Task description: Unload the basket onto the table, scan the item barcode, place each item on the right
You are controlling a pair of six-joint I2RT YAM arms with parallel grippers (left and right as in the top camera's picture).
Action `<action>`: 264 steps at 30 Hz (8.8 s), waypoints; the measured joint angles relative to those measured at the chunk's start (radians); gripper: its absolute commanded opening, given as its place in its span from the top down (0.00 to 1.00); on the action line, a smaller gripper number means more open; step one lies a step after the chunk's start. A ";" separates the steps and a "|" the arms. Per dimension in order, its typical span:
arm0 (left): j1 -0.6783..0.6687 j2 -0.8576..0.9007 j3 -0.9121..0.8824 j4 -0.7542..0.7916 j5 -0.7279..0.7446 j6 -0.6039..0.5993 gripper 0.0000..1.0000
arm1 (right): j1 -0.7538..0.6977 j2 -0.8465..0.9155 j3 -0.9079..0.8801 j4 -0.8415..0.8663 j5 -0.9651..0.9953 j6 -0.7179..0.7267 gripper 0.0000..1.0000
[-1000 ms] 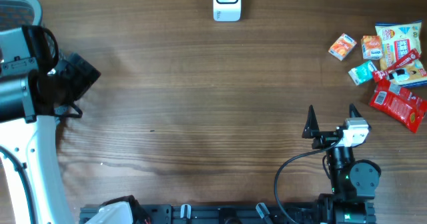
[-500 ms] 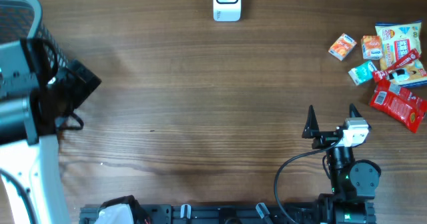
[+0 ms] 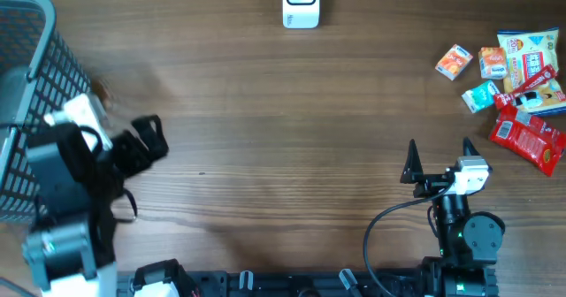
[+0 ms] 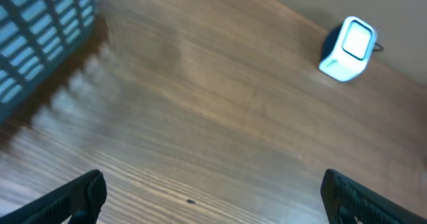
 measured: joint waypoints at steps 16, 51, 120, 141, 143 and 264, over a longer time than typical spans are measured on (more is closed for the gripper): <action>0.000 -0.334 -0.232 0.063 0.137 0.135 0.00 | 0.000 0.000 0.000 0.000 0.000 0.000 0.00; 0.000 -0.714 -0.726 0.533 0.152 0.141 0.00 | 0.000 0.000 0.000 0.000 0.000 0.000 0.00; -0.128 -0.800 -1.011 0.861 -0.046 0.098 0.00 | 0.000 0.000 0.000 0.000 0.000 0.000 0.00; -0.128 -0.800 -1.011 0.858 -0.069 0.283 0.00 | 0.000 0.000 0.000 0.000 0.000 0.000 0.00; -0.128 -0.800 -1.011 0.856 -0.087 0.291 0.00 | 0.000 0.000 0.000 0.000 0.000 0.000 0.00; -0.128 -0.800 -1.011 0.852 -0.146 0.328 0.00 | 0.000 0.000 0.000 0.000 0.038 -0.063 0.00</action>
